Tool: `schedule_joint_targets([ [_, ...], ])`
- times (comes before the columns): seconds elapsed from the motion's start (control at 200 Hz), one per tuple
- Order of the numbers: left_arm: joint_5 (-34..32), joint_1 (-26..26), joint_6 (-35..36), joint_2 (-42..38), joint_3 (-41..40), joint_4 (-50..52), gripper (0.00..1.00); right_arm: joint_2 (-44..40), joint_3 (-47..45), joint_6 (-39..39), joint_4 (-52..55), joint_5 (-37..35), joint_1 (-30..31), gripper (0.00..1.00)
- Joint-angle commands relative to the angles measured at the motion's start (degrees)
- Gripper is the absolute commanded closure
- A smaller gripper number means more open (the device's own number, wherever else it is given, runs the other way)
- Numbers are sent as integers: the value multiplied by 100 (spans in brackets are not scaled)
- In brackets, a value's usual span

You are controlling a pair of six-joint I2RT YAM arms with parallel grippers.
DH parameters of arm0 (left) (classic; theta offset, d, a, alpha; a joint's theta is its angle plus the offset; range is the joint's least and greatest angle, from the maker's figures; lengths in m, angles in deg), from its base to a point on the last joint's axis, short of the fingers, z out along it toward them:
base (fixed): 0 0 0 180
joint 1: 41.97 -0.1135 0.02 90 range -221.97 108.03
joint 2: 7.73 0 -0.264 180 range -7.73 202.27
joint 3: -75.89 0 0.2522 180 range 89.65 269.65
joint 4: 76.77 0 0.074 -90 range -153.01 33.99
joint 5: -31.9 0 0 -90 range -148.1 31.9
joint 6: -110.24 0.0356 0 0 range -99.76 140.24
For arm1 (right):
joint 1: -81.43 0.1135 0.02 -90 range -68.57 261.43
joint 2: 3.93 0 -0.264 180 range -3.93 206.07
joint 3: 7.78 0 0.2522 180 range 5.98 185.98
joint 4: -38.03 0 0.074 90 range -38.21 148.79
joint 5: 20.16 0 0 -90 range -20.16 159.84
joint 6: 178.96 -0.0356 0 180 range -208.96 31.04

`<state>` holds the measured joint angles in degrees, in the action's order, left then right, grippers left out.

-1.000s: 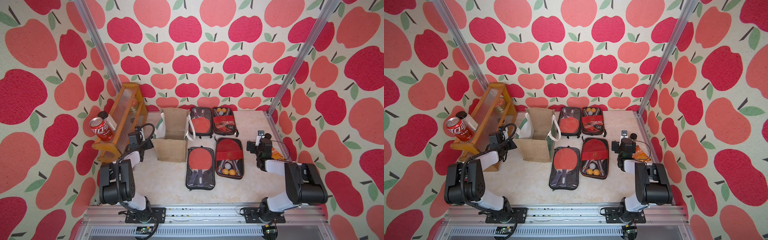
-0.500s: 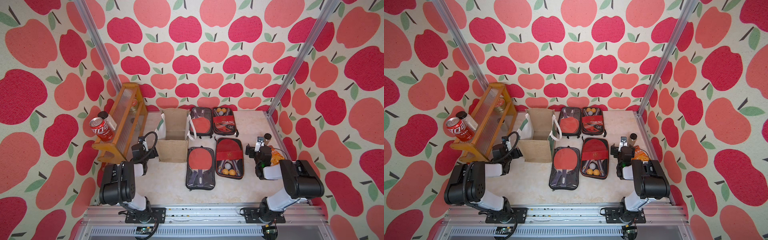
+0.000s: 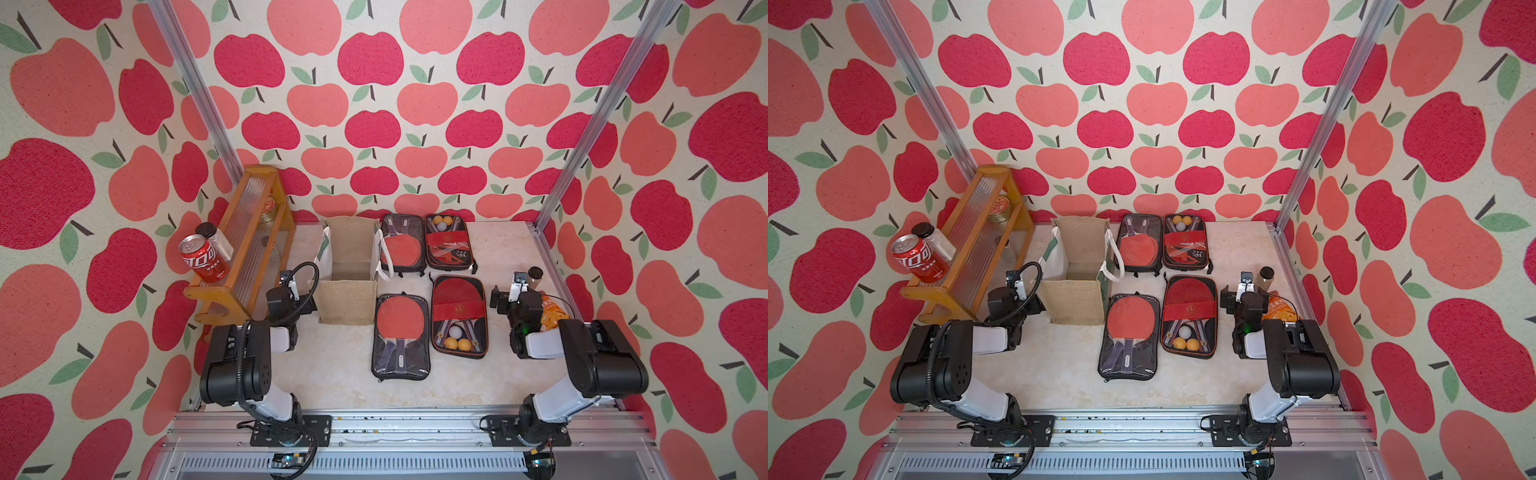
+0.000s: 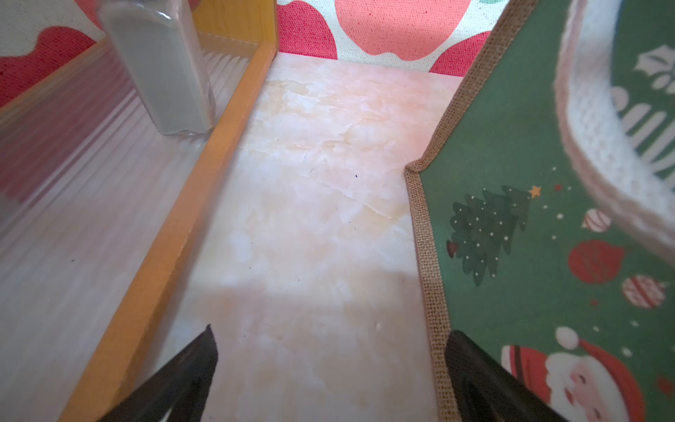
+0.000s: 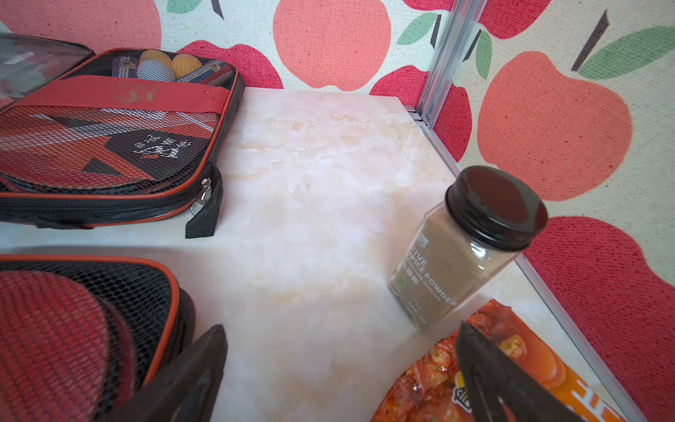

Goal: Remove the ping pong set from the canvas bag
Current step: Reset both arms

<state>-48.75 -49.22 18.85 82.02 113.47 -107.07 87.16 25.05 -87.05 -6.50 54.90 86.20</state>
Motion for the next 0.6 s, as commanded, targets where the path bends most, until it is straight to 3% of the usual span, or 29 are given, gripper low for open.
schedule_joint_targets([
  [0.0, -91, 13, 130, 14, 75, -113, 1, 11, 92, -8, -69, -99, 30, 1],
  [0.595, -153, 46, 139, 10, 80, -104, 1, 7, 89, 11, -71, -130, 48, 1],
])
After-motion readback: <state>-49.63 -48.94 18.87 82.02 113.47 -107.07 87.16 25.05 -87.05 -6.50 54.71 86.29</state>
